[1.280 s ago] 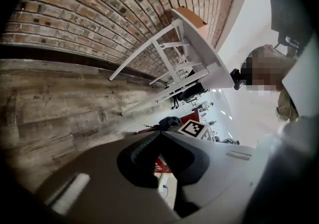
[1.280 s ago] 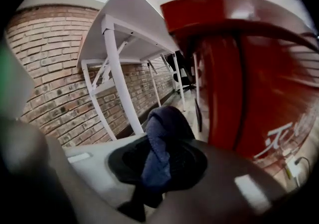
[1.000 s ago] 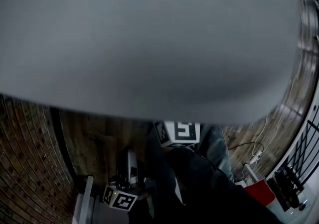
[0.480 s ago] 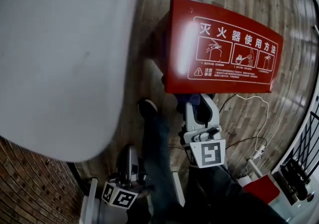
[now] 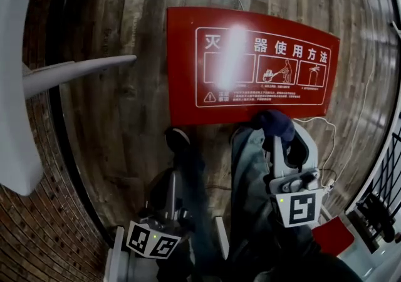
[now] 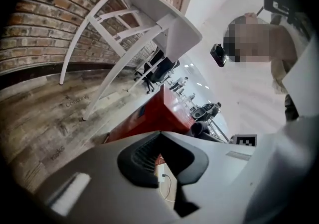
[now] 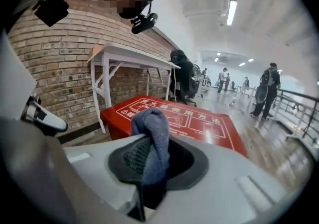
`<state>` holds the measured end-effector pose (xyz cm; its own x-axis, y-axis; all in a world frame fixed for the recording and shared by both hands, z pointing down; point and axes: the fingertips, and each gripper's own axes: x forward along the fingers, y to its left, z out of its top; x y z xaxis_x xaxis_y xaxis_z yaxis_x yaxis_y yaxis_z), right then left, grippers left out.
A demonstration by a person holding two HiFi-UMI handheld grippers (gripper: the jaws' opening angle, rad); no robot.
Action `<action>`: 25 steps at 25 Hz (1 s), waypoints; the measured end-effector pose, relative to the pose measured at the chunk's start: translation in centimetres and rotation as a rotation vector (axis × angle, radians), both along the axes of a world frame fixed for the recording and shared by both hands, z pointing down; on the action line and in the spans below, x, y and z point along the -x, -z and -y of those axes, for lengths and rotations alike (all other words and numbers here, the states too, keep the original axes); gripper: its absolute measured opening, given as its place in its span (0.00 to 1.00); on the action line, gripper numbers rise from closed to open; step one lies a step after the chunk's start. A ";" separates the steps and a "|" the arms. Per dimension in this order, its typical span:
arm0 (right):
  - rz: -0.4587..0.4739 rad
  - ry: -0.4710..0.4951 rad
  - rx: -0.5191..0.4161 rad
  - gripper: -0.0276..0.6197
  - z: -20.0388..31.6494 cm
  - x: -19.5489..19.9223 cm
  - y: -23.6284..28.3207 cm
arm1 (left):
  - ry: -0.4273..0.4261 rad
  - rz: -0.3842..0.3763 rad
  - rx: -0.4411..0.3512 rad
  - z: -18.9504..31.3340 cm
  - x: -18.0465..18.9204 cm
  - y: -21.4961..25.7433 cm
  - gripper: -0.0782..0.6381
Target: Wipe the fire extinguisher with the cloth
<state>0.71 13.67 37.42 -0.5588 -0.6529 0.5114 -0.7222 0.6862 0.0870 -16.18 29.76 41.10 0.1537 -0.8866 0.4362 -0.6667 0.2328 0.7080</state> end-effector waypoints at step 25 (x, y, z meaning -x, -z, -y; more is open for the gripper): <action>-0.085 0.165 -0.008 0.14 3.9 1.9 1.0 | -0.119 0.005 0.048 3.4 -8.8 -0.5 0.12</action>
